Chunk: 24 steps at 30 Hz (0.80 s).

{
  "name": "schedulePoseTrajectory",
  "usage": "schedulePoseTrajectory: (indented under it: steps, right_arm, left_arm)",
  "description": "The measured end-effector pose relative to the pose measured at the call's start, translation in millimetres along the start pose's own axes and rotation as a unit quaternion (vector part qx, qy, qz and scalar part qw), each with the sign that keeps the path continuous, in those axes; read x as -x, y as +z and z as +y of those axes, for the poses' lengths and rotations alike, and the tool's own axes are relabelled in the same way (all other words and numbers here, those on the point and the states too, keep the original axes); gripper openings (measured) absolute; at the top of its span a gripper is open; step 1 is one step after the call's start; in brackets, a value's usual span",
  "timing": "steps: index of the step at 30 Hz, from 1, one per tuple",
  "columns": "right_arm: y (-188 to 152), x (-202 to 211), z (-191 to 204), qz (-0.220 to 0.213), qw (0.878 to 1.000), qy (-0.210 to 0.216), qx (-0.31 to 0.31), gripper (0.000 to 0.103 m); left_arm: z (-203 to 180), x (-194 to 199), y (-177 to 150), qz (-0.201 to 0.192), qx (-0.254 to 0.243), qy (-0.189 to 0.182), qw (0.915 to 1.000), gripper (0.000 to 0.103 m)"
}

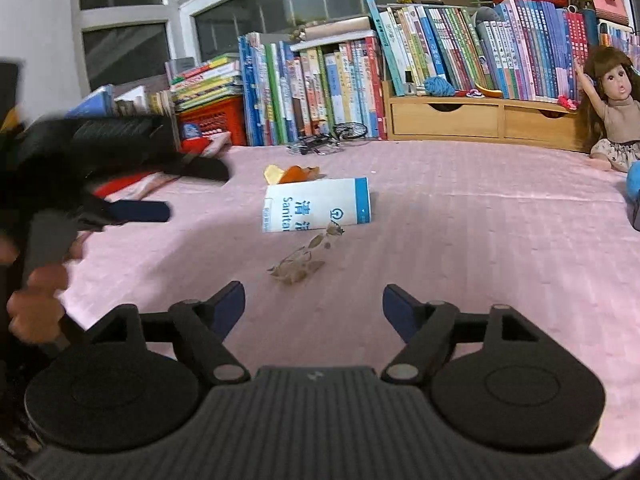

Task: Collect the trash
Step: 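Grasp white Sanitary tube with left tool while right tool grasps brown crumb wrapper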

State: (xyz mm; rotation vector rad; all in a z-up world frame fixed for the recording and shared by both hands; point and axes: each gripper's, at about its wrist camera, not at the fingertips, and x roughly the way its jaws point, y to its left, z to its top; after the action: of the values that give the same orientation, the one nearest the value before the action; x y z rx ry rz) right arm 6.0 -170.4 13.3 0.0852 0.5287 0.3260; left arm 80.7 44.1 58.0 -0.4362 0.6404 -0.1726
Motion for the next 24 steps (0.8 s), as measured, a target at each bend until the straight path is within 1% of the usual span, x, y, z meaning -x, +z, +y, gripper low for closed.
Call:
schedulePoseTrajectory:
  steps: [2, 5, 7, 9, 11, 12, 13, 14, 15, 16, 18, 21, 24]
  right_arm:
    - [0, -10, 5, -0.001, 1.000, -0.008, 0.005, 0.087]
    - [5, -23, 13, 0.002, 1.000, -0.016, 0.020, 0.087]
    - [9, -30, 12, 0.006, 1.000, -0.015, 0.022, 0.087]
    - [11, -33, 7, 0.011, 1.000, -0.012, 0.016, 0.087]
    - [10, -31, 1, 0.014, 1.000, -0.014, 0.013, 0.087]
    - [9, -31, -2, 0.016, 1.000, -0.016, 0.012, 0.087]
    - [8, -30, -4, 0.017, 1.000, -0.017, 0.009, 0.087]
    - [7, -29, -7, 0.019, 1.000, -0.017, 0.005, 0.087]
    - [6, -28, -9, 0.019, 1.000, -0.017, 0.004, 0.087]
    - [6, -26, -10, 0.019, 1.000, -0.017, 0.003, 0.087]
    - [6, -26, -12, 0.018, 1.000, -0.017, 0.004, 0.087]
    - [7, -29, -13, 0.018, 1.000, -0.019, 0.006, 0.087]
    - [10, -34, -12, 0.008, 1.000, -0.027, 0.003, 0.087]
  left_arm:
    - [6, -31, 11, 0.014, 0.028, 0.012, 0.9995, 0.085]
    - [10, -67, 20, 0.024, 0.045, 0.029, 0.9983, 0.085]
    - [9, -86, 24, 0.035, 0.047, 0.030, 0.9978, 0.085]
    - [8, -100, 26, 0.052, 0.043, 0.020, 0.9975, 0.085]
    - [5, -111, 25, 0.065, 0.038, 0.022, 0.9969, 0.081]
    - [4, -117, 25, 0.068, 0.031, 0.025, 0.9969, 0.075]
    - [0, -117, 21, 0.063, 0.018, 0.029, 0.9974, 0.070]
    - [-4, -116, 18, 0.060, 0.004, 0.035, 0.9976, 0.050]
    - [-8, -117, 16, 0.064, -0.009, 0.044, 0.9969, 0.027]
    - [-10, -116, 13, 0.068, -0.013, 0.045, 0.9966, 0.022]
    - [-10, -109, 8, 0.069, -0.013, 0.034, 0.9970, 0.014]
    - [-13, -93, 6, 0.052, -0.025, 0.032, 0.9978, 0.010]
    - [-14, -71, 10, 0.026, -0.028, 0.030, 0.9988, 0.005]
